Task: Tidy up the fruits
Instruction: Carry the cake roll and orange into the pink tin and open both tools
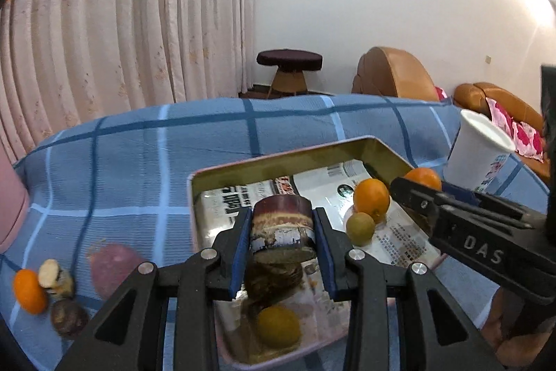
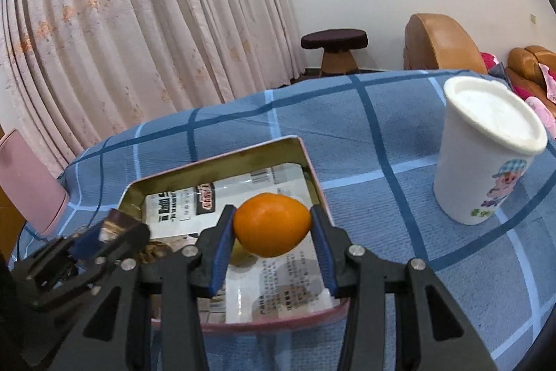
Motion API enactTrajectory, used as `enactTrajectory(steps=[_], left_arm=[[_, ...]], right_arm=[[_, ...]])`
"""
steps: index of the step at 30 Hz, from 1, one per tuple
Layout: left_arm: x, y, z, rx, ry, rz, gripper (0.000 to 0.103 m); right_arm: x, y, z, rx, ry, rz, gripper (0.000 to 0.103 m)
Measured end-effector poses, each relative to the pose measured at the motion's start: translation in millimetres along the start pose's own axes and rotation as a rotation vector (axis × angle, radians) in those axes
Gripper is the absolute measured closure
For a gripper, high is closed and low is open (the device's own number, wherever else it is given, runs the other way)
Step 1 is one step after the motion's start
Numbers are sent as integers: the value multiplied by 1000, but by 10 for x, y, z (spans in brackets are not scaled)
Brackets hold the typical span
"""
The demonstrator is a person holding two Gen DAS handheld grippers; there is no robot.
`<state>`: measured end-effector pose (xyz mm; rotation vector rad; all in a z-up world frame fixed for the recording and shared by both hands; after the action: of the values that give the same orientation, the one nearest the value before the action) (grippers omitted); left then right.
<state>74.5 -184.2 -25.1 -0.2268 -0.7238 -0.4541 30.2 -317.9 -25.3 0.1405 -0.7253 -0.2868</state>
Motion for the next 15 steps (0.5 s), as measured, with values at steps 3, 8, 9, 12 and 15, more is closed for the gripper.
enactTrajectory(steps=[3, 8, 9, 12, 15], left_arm=[[1, -17, -53, 3, 21, 2, 66], [-10, -19, 50, 25, -8, -8, 34], [-11, -21, 55, 39, -17, -6, 28], [-13, 10, 152, 55, -55, -1, 28], [-27, 90, 246, 66, -80, 23, 28]], right_arm=[[-1, 4, 4, 13, -6, -5, 55], [30, 16, 89, 72, -50, -29, 39], [34, 17, 116, 70, -63, -27, 39], [33, 21, 203, 57, -109, -31, 39], [39, 35, 236, 51, -131, -29, 38]])
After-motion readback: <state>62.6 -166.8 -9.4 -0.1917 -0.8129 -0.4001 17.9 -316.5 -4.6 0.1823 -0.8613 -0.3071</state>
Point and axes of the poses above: each gripper's, at about its wrist camera, not at the fingertips, and z roughly against the way its jaws point, y to its left, x to its top, the point moved 4 cm from there along -z, roughly the way its jaws point, and after that the axes turned 10 degrees about y, right-handed, at the moved point
